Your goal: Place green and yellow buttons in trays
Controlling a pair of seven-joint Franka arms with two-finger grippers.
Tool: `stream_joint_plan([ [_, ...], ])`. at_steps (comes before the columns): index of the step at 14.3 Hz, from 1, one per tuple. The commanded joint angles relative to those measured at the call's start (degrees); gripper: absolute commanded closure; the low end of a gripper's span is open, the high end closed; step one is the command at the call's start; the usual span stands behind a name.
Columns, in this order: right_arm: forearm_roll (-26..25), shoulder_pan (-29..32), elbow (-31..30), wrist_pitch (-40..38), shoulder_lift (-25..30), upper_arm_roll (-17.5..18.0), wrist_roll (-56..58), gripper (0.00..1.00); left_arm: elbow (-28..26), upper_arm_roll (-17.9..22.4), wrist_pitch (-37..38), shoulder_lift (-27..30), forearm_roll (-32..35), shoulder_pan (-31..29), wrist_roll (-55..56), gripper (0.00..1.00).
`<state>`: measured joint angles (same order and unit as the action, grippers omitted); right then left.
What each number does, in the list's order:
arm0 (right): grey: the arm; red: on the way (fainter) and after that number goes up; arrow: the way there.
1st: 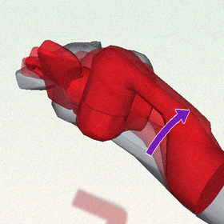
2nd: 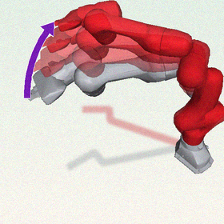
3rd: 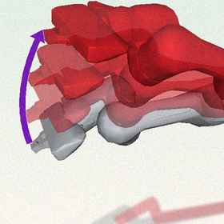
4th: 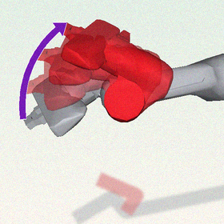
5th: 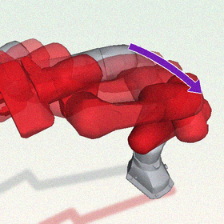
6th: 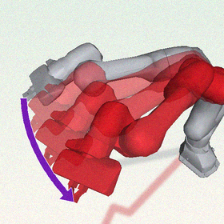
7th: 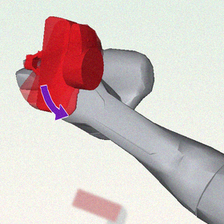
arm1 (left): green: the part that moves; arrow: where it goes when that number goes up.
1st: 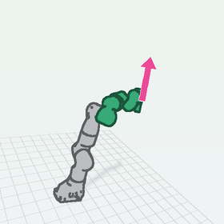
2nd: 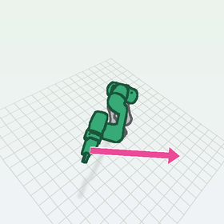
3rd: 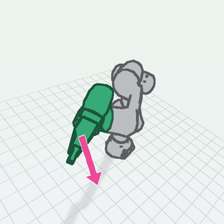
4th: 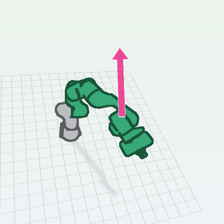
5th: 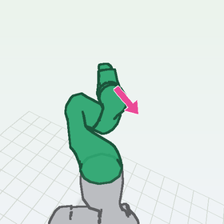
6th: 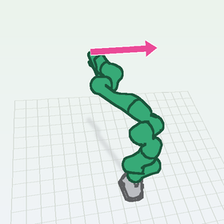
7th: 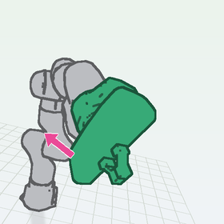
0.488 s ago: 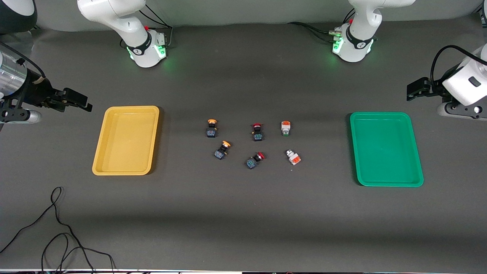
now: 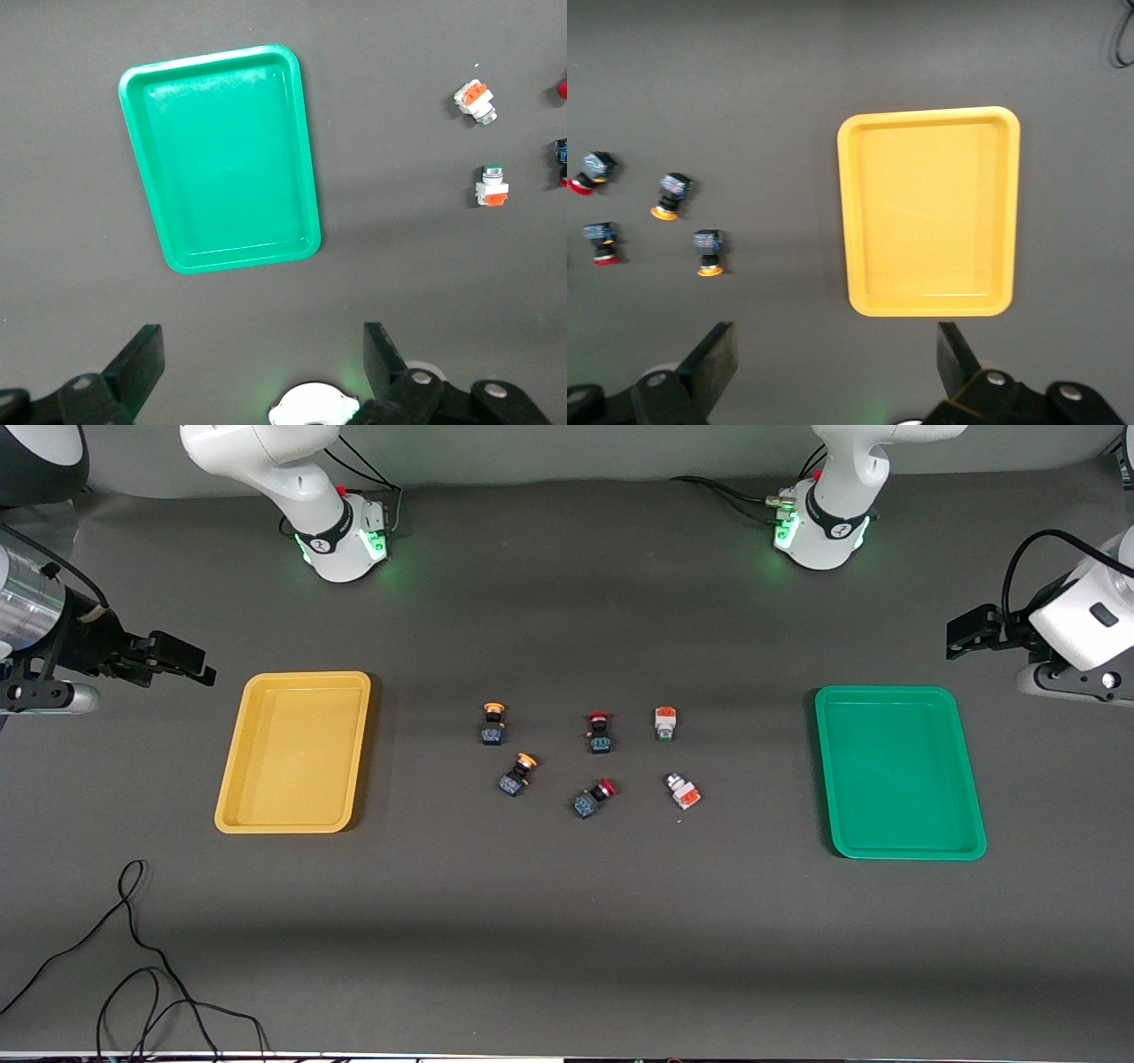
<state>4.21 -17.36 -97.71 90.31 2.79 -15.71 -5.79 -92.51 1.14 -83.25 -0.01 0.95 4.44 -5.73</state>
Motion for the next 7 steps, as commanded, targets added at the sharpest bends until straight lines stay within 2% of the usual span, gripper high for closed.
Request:
stream_joint_plan([
  [1, -2.46, -0.49, 2.52, -2.15, -0.86, -0.28, 0.95, 0.0, -1.62, 0.79, -0.07, 1.5, -1.21, 0.92, -0.86, 0.0],
  [3, -2.54, -0.49, 3.14, -2.33, -0.86, -0.29, 0.96, 0.0, -3.98, 0.79, -1.73, 2.11, -1.56, 1.18, -0.77, 0.0],
  [7, -2.46, -3.11, 4.28, -3.56, -2.87, 0.07, -0.01, 0.0, -19.42, -2.89, -12.18, 9.83, -1.83, 1.44, 2.73, 0.0],
])
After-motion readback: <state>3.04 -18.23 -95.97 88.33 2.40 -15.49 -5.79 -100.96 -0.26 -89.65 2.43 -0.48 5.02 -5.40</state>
